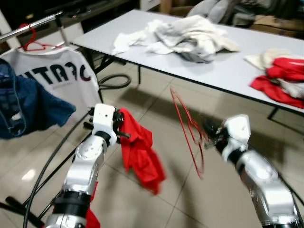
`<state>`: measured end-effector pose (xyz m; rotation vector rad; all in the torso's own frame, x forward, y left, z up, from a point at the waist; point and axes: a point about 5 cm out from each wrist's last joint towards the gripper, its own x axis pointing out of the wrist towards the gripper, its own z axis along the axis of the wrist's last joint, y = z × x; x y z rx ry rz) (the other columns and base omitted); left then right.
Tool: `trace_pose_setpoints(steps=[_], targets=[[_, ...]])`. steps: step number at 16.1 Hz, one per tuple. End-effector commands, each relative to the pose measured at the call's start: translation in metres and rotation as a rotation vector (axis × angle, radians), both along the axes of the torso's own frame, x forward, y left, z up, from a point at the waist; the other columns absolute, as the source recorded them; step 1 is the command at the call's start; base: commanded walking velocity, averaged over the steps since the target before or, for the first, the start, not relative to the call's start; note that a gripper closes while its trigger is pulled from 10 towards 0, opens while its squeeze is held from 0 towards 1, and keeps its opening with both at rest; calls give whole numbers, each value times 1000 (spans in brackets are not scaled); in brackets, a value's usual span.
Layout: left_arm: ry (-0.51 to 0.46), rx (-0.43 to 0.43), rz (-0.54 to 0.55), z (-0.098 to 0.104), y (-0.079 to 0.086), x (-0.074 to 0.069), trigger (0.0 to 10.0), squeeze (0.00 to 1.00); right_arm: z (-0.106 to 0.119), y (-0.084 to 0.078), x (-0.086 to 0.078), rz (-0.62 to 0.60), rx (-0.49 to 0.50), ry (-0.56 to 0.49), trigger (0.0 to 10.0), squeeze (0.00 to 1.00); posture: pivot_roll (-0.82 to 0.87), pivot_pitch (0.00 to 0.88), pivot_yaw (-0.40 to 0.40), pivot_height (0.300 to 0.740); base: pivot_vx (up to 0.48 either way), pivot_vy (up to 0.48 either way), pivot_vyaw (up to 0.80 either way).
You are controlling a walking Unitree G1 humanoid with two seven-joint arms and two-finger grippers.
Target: Hang hanger
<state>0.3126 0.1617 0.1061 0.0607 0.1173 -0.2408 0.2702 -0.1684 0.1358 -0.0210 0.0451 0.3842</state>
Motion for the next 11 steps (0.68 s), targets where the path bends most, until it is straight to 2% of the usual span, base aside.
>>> trace_pose_setpoints(steps=[1, 2, 4, 11], targets=[[-101, -11, -9, 25, -4, 7, 10000, 0, 26, -12, 2, -48, 65, -88, 10000, 0, -79, 0, 40, 740, 412, 0, -800], [-105, -13, -8, 26, -3, 8, 10000, 0, 31, -13, 3, -53, 76, -107, 10000, 0, -80, 0, 40, 740, 412, 0, -800], [-142, -24, 8, 39, 0, 14, 10000, 0, 63, -22, 8, -105, 152, -227, 10000, 0, -79, 0, 41, 740, 392, 0, -800], [-236, -23, 10, 68, -1, 19, 10000, 0, 67, -23, 2, -137, 98, -219, 10000, 0, -80, 0, 32, 740, 391, 0, -800]])
